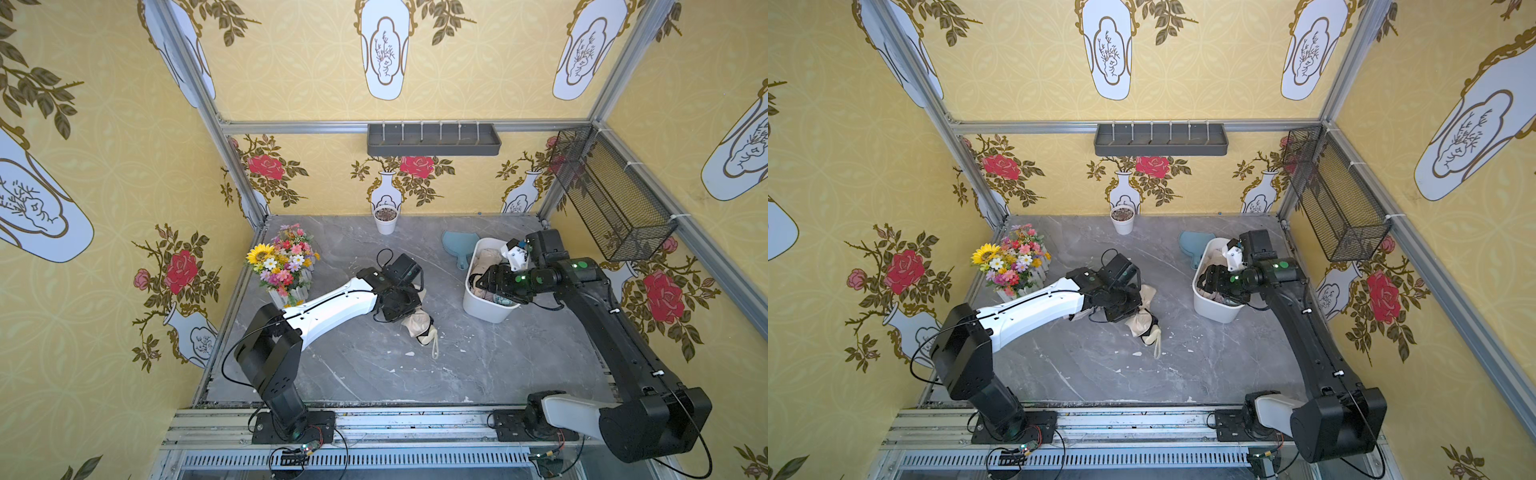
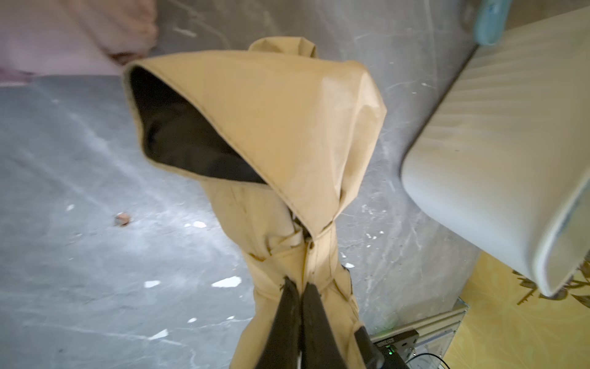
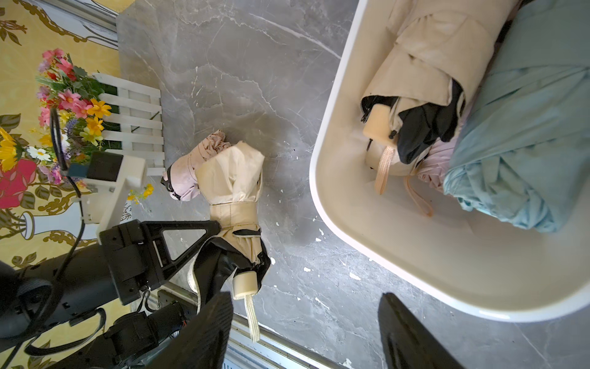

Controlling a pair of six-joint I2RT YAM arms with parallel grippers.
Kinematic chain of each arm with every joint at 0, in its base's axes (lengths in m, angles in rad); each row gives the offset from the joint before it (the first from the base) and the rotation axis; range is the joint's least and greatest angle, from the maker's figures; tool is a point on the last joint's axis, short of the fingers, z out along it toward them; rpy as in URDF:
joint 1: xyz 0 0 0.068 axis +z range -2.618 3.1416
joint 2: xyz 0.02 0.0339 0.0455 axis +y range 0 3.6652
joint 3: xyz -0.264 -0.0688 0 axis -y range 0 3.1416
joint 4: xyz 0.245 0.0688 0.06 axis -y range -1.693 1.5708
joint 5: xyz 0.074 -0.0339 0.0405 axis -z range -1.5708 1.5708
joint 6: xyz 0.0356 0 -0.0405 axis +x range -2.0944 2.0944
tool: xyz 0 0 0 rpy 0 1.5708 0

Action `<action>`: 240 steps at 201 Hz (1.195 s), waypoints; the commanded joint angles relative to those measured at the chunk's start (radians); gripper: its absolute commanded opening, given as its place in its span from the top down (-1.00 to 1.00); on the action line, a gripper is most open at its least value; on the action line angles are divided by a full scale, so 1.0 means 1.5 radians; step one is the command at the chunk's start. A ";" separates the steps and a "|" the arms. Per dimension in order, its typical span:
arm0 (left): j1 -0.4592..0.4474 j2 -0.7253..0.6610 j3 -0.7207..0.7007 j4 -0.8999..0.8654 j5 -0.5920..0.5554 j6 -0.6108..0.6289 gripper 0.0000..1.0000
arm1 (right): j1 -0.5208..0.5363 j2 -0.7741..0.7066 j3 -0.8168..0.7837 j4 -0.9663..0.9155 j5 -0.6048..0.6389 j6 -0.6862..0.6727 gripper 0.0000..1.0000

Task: Put the umbrella into the storage box
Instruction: Pick up the umbrella from the center of the board, then place the umbrella in the storage box.

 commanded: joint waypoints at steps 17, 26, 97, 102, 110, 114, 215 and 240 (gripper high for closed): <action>-0.012 0.015 0.088 -0.031 -0.024 0.036 1.00 | -0.027 -0.017 0.005 -0.006 0.018 0.004 -0.52; -0.014 0.012 0.111 -0.039 -0.033 0.041 1.00 | -0.045 -0.020 0.003 -0.006 0.016 0.009 -0.53; -0.069 0.054 0.353 -0.033 -0.083 0.261 1.00 | -0.192 -0.049 -0.038 0.016 -0.047 0.050 -0.52; -0.072 0.059 0.361 -0.024 -0.085 0.282 1.00 | -0.203 -0.050 -0.042 0.020 -0.058 0.056 -0.52; -0.077 0.068 0.366 -0.003 -0.089 0.320 1.00 | -0.219 -0.051 -0.048 0.028 -0.074 0.064 -0.52; -0.078 0.072 0.367 0.009 -0.088 0.339 1.00 | -0.225 -0.052 -0.051 0.032 -0.080 0.069 -0.52; -0.079 0.288 0.570 0.108 -0.009 0.564 1.00 | -0.265 -0.065 -0.067 0.056 -0.102 0.100 -0.52; -0.073 0.344 0.622 0.113 -0.002 0.579 1.00 | -0.268 -0.064 -0.067 0.059 -0.101 0.093 -0.52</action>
